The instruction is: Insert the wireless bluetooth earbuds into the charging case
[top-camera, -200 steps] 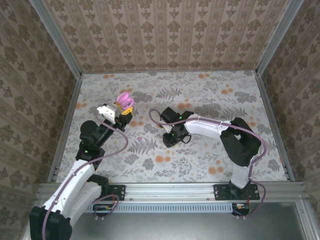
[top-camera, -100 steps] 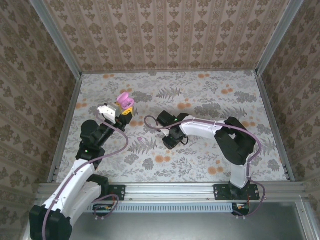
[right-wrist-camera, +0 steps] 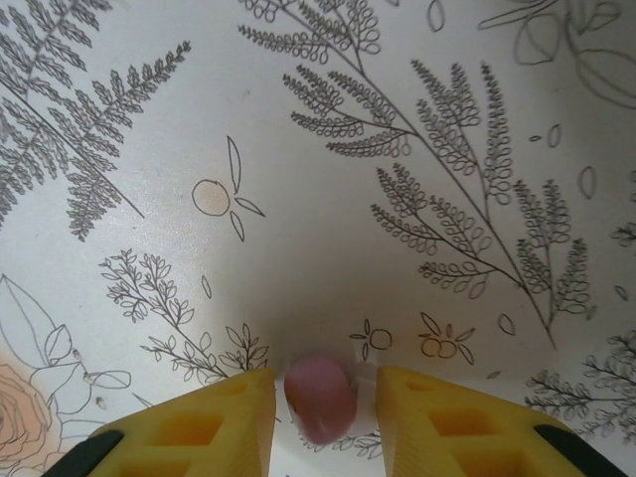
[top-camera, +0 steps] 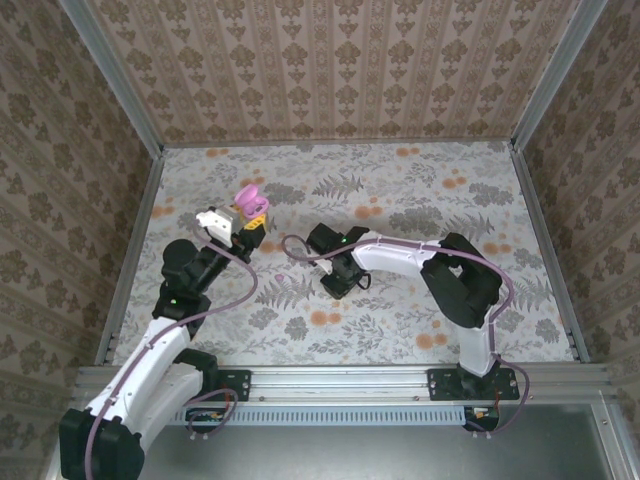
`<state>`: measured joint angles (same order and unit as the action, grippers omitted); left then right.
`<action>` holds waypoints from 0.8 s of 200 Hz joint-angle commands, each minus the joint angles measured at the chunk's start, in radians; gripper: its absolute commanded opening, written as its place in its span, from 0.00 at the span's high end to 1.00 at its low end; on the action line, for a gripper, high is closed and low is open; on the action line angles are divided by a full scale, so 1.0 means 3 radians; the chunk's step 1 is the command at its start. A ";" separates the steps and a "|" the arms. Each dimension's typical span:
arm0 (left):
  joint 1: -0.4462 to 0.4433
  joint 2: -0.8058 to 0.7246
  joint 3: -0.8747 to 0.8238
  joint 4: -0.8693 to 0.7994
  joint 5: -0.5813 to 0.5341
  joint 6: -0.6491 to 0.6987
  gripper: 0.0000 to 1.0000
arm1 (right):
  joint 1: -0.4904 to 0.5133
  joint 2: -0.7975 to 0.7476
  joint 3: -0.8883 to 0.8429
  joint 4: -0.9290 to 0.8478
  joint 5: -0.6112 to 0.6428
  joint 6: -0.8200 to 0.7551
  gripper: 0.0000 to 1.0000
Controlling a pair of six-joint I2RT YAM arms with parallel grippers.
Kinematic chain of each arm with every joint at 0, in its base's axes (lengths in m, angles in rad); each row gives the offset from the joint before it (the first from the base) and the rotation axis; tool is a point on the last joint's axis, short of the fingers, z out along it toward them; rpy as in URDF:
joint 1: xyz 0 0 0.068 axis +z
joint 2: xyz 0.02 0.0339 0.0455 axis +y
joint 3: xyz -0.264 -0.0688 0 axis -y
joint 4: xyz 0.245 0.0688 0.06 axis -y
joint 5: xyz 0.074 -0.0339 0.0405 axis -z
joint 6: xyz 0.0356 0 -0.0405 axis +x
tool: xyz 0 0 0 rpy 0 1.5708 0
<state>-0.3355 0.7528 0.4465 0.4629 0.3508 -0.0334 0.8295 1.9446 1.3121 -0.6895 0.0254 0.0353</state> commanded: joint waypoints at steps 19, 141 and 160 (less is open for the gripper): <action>-0.0019 -0.0007 0.0113 0.0092 0.0017 0.0008 0.59 | 0.0024 0.0063 0.0047 -0.0173 0.0145 -0.0040 0.68; -0.0021 0.0006 0.0107 0.0091 0.0020 -0.0004 0.59 | -0.0006 0.0132 0.0201 -0.0119 -0.0053 0.0476 0.57; -0.0022 0.0001 0.0104 0.0088 0.0007 0.0008 0.59 | -0.0005 0.0178 0.0321 -0.0203 -0.0084 0.0683 0.51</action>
<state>-0.3355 0.7593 0.4465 0.4629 0.3508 -0.0334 0.8272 1.9705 1.3476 -0.7097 0.0452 0.1379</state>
